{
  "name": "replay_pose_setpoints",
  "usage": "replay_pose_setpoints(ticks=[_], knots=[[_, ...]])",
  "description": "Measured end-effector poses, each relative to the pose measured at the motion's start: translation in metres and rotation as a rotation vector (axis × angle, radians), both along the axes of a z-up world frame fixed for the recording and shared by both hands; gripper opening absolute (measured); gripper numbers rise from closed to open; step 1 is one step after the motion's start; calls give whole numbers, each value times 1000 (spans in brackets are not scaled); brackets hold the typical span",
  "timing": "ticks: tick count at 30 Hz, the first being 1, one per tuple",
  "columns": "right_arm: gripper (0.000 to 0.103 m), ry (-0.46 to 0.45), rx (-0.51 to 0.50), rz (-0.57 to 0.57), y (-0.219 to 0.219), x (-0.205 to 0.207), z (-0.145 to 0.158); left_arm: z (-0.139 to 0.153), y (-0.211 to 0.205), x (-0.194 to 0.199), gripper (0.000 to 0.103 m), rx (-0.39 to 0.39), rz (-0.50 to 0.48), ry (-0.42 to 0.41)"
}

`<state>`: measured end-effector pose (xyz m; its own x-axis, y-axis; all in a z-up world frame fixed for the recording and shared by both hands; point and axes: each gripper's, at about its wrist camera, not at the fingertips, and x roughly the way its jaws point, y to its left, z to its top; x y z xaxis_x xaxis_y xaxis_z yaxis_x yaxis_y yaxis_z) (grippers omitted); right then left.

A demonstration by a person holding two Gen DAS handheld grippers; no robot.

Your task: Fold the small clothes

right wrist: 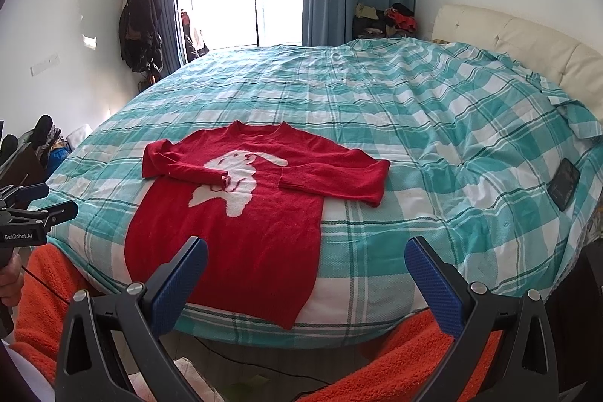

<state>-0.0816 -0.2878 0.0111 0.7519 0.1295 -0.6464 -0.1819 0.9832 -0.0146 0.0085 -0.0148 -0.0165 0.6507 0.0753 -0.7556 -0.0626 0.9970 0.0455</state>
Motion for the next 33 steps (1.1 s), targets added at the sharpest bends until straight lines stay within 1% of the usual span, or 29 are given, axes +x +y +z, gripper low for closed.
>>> replay_pose_setpoints(ticks=[16,26,29,33], knots=[[103,19,-16,14,5,3,-3,-12,-4,5,102,85,43,56],[103,30,-28,27,11,6,-8,-17,-3,7,102,110,55,83],[103,34,-28,30,12,6,-9,-18,-1,7,102,106,59,86],[103,41,-39,41,13,11,-16,-24,5,7,102,75,75,103]])
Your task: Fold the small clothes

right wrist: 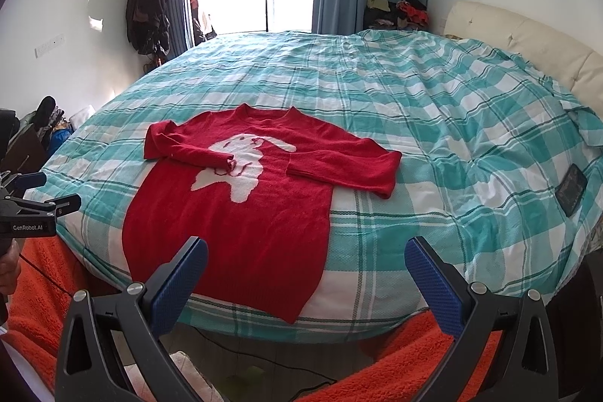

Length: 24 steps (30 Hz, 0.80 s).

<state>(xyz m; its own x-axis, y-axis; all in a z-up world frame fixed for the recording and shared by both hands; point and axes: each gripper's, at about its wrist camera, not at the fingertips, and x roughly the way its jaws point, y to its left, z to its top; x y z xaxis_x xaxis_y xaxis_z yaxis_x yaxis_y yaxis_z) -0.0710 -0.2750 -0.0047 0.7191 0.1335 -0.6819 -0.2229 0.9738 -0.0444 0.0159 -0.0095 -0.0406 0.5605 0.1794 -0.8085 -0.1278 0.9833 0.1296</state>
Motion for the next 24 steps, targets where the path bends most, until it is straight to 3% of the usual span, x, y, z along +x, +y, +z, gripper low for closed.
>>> replay_pose_setpoints(ticks=[5,7,9,11,13,19,20,21,22,24], knots=[[103,1,-19,-3,-16,31,-24,-10,1,-1,102,10,0,33],[103,35,-84,-16,-23,59,-43,-11,2,-1,102,13,3,37],[102,49,-156,50,-17,89,-61,-12,3,0,102,8,10,41],[93,47,-250,145,0,120,-80,-11,5,0,102,4,20,43],[69,65,-312,239,22,154,-102,-11,7,0,102,3,30,45],[62,94,-502,377,76,242,-171,-15,15,-1,102,20,74,69],[53,109,-502,398,79,251,-179,-16,18,-1,102,22,83,76],[21,133,-463,409,75,258,-179,-17,21,-2,102,24,92,80],[8,148,-426,387,68,266,-174,-17,23,-3,102,24,102,80],[8,106,-286,269,31,276,-144,-17,29,-5,102,19,123,77]])
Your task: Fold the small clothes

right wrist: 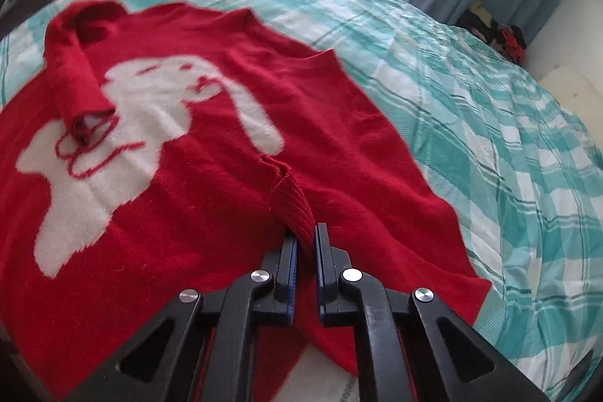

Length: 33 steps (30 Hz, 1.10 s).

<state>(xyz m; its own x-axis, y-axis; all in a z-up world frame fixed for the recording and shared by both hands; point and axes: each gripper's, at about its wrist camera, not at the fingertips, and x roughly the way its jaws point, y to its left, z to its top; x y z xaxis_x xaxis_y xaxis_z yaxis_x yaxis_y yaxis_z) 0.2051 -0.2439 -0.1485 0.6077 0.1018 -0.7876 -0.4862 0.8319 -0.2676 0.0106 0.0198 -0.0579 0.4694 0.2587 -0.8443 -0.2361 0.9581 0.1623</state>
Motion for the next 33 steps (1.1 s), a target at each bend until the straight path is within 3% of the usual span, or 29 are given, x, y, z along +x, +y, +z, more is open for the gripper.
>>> replay_pose_setpoints(ticks=[3,5,8,10,13,15,18,19,21,23,24,26,29,31,32,33], knots=[[8,-31,214,-262,-96,6,40,-5,5,3,102,-29,20,5],[8,-43,276,-431,-165,6,50,-8,3,9,102,-63,9,11],[10,24,317,-721,-267,1,32,-9,-10,22,102,-85,-34,17],[21,106,355,-921,-323,-11,7,-7,-22,29,102,-76,-71,7],[19,88,495,-988,-359,-42,1,-9,-31,38,102,-79,-103,14],[27,51,501,-968,-352,-54,14,-15,-29,43,102,-115,-104,25],[60,6,546,-876,-324,-73,36,-33,-25,46,102,-166,-133,43],[63,22,580,-818,-309,-80,41,-43,-25,47,102,-177,-150,51],[63,150,669,-645,-271,-91,41,-67,-21,50,101,-200,-166,74],[63,366,728,-459,-219,-101,24,-94,-15,54,100,-249,-167,108],[63,487,730,-365,-192,-110,13,-107,-12,57,92,-271,-157,133],[61,660,656,-208,-140,-129,-12,-126,-10,62,84,-338,-154,167],[52,730,505,-68,-85,-142,-44,-132,-15,65,83,-334,-154,157],[5,774,477,-8,-64,-146,-58,-127,-19,64,53,-340,-192,139],[5,773,452,0,-60,-149,-59,-125,-19,63,16,-356,-209,137],[4,769,439,11,-57,-152,-55,-123,-17,62,7,-392,-226,136]])
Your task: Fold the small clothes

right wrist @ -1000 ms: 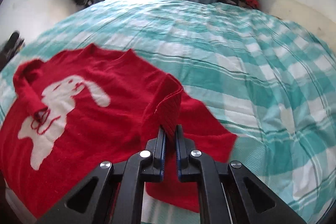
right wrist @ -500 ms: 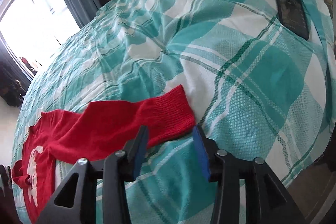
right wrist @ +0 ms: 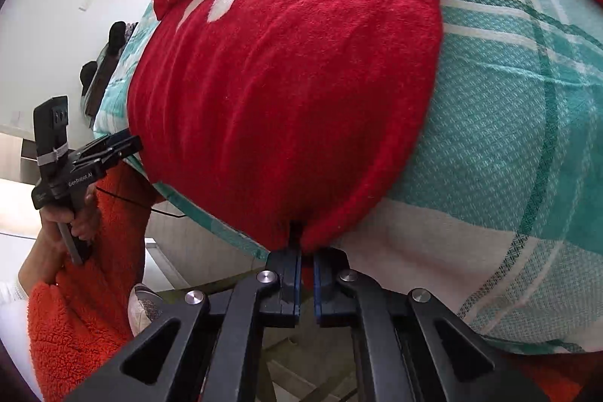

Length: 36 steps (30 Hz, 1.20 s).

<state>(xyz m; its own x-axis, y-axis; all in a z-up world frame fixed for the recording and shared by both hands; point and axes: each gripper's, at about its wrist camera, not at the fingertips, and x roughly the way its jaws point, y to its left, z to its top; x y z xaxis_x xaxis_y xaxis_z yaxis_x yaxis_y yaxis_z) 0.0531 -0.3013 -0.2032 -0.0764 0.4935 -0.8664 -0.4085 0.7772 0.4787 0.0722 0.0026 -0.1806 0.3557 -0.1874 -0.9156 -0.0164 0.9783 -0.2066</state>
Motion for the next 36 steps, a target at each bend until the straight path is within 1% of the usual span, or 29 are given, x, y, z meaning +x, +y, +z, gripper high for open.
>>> replay_pose_setpoints(ticks=[1,2,3,5,6,8,10,13,14,15,16,17,18,19,20,21,22,23,24,25,26,27,28,29,30,31,33,35,36], knots=[[4,-13,-1,15,0,-4,6,3,2,-3,7,-18,2,-12],[4,-27,-11,31,0,-6,14,3,3,-5,7,-15,2,-15],[4,-38,-43,41,-1,-7,20,-1,3,-7,7,0,-1,5],[4,-62,-147,20,-12,-9,19,-13,5,-6,7,9,12,46],[4,-57,-186,-8,-20,-9,11,-18,5,-4,7,11,17,59],[4,-6,-189,-82,-32,-7,-10,-19,1,1,7,33,14,73],[4,-14,-200,-106,-28,-8,-21,-17,-7,3,8,76,-8,78],[6,-27,-215,-155,-24,-13,-30,-18,-18,4,16,148,-30,84],[8,-13,-209,-184,-24,-14,-32,-18,-21,4,22,170,-33,90],[20,3,-211,-207,-26,-16,-34,-16,-23,2,36,197,-33,94],[40,1,-232,-226,-32,-19,-33,-12,-24,-2,44,235,-27,90],[50,-24,-269,-245,-36,-23,-29,-6,-24,-7,56,273,-14,69],[57,-76,-311,-269,-41,-26,-21,3,-20,-13,58,301,3,39],[57,-148,-329,-301,-47,-31,-8,13,-19,-17,58,324,24,4],[57,-228,-324,-337,-54,-37,8,23,-18,-19,58,334,40,-33],[61,-313,-320,-377,-60,-43,23,33,-19,-19,59,335,47,-69],[70,-399,-332,-423,-66,-51,37,43,-21,-17,59,333,47,-104],[76,-479,-352,-479,-72,-58,48,51,-24,-13,60,328,43,-140],[80,-542,-361,-533,-77,-64,56,57,-26,-6,64,311,38,-165],[80,-587,-355,-572,-81,-71,59,61,-29,6,65,276,33,-174],[80,-603,-345,-590,-87,-61,75,63,-30,19,65,214,36,-175],[80,-607,-334,-594,-86,-59,77,65,-31,34,65,130,47,-178],[80,-608,-326,-592,-84,-51,88,65,-26,50,65,42,65,-181],[80,-611,-323,-584,-80,-50,93,65,-21,64,66,-32,89,-186],[80,-613,-323,-572,-77,-47,92,59,-23,82,69,-82,120,-190],[80,-615,-323,-558,-75,-46,94,53,-23,101,72,-115,160,-188],[80,-625,-328,-517,-62,-51,98,37,-19,136,82,-169,267,-156],[80,-651,-345,-457,-47,-56,99,19,-10,161,82,-208,388,-110],[80,-666,-357,-427,-40,-58,99,14,-3,165,69,-215,441,-89]])
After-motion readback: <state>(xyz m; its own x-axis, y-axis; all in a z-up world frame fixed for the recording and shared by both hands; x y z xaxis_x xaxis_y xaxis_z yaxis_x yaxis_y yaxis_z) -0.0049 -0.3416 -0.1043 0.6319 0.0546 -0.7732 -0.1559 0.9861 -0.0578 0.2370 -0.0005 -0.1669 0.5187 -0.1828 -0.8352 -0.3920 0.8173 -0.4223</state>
